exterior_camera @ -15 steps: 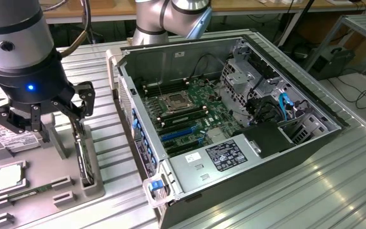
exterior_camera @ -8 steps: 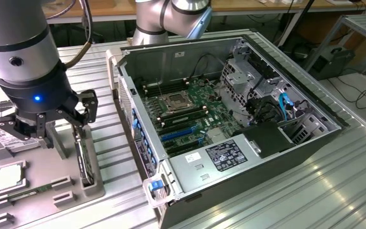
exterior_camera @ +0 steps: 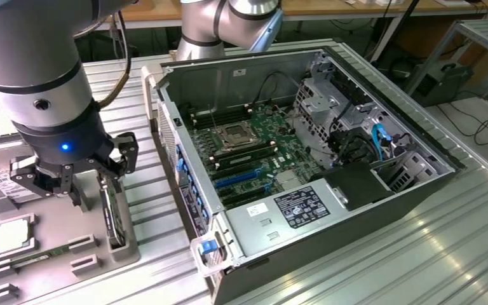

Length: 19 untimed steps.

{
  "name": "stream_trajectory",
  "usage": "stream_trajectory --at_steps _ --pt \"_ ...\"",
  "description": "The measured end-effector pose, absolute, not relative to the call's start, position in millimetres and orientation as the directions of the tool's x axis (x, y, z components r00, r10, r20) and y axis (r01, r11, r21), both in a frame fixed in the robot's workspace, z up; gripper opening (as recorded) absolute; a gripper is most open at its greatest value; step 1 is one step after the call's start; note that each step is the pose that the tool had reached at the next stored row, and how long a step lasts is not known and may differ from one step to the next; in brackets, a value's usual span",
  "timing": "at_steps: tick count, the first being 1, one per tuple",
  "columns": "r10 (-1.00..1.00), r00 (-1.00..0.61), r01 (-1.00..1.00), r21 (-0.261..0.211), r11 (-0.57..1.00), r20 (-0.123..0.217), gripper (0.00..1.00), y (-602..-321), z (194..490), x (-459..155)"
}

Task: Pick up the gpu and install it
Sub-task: 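Pick up the gpu and move the gpu toward the slot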

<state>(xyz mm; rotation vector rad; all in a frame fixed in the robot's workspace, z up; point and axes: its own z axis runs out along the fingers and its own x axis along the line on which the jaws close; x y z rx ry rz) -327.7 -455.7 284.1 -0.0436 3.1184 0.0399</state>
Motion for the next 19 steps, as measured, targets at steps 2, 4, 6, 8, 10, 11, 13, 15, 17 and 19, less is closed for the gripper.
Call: stream_trajectory --at_steps 2,4,6,8,10,11,13,15,17,19 --pt "-0.026 -0.999 -0.027 0.025 0.999 -0.023 0.6 -455.9 280.5 -326.5" --pt "-0.02 -1.0 -0.021 0.025 0.999 -0.023 0.6 -456.1 276.9 -326.2" --pt "-0.011 -1.0 -0.011 0.025 1.0 -0.023 0.6 -456.4 273.2 -326.1" --pt "0.002 -1.0 0.002 0.025 1.0 -0.023 0.6 -456.4 269.7 -325.9" --pt "0.009 -1.0 0.009 0.025 1.0 -0.023 0.6 -456.4 265.9 -325.6" --pt "0.011 -1.0 0.01 0.025 1.0 -0.023 0.6 -456.2 264.1 -325.5" --pt "0.012 -1.0 0.011 0.025 1.0 -0.023 0.6 -455.0 260.5 -325.5" --pt "0.012 -1.0 0.011 0.024 1.0 -0.023 0.6 -454.5 256.1 -325.4" --pt "0.012 -1.0 0.011 0.024 1.0 -0.023 0.6 -454.4 252.0 -325.5" --pt "0.01 -1.0 0.01 0.024 1.0 -0.023 0.6 -454.4 248.2 -325.5"
